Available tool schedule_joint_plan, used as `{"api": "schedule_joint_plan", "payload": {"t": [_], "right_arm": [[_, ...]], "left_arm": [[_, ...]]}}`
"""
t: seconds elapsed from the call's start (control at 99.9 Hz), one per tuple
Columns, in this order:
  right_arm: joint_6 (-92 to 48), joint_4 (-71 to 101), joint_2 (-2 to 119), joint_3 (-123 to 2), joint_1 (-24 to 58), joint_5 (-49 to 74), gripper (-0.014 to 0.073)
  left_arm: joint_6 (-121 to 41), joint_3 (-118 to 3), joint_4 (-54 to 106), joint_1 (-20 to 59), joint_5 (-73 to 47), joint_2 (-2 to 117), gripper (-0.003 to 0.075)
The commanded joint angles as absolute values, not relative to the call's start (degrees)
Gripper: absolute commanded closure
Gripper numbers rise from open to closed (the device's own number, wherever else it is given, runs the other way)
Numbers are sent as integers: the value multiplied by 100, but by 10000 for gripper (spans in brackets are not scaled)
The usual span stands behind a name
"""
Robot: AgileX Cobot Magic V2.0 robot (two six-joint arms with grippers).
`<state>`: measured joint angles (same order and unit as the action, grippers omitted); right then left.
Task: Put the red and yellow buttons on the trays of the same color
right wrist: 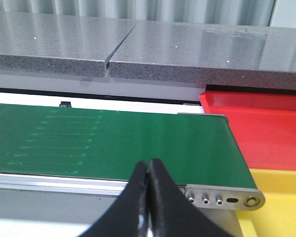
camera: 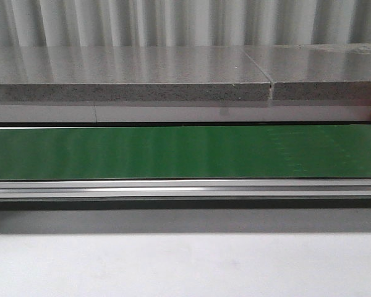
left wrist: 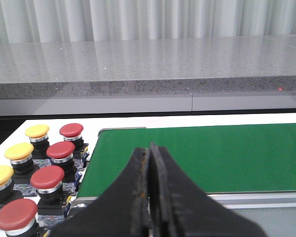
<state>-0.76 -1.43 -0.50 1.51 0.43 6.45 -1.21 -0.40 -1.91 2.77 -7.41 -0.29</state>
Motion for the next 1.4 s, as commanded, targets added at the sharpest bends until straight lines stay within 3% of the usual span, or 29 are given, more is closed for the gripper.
{"api": "schedule_joint_plan", "payload": {"t": [0.0, 0.46, 0.601, 1.031, 1.391], "right_arm": [[-81, -158, -114, 72, 15, 207, 662], [-81, -158, -114, 72, 15, 207, 662], [-81, -158, -114, 72, 15, 207, 662], [-81, -158, -114, 72, 15, 207, 662], [-81, -158, -114, 72, 15, 207, 662]], "left_arm": [[-68, 266, -139, 305, -305, -251, 741], [-68, -195, 414, 305, 257, -183, 741], [-68, -947, 426, 305, -382, 268, 741], [-68, -3722, 426, 305, -4160, 2934, 741], [-68, -3871, 426, 305, -4577, 3850, 741]]}}
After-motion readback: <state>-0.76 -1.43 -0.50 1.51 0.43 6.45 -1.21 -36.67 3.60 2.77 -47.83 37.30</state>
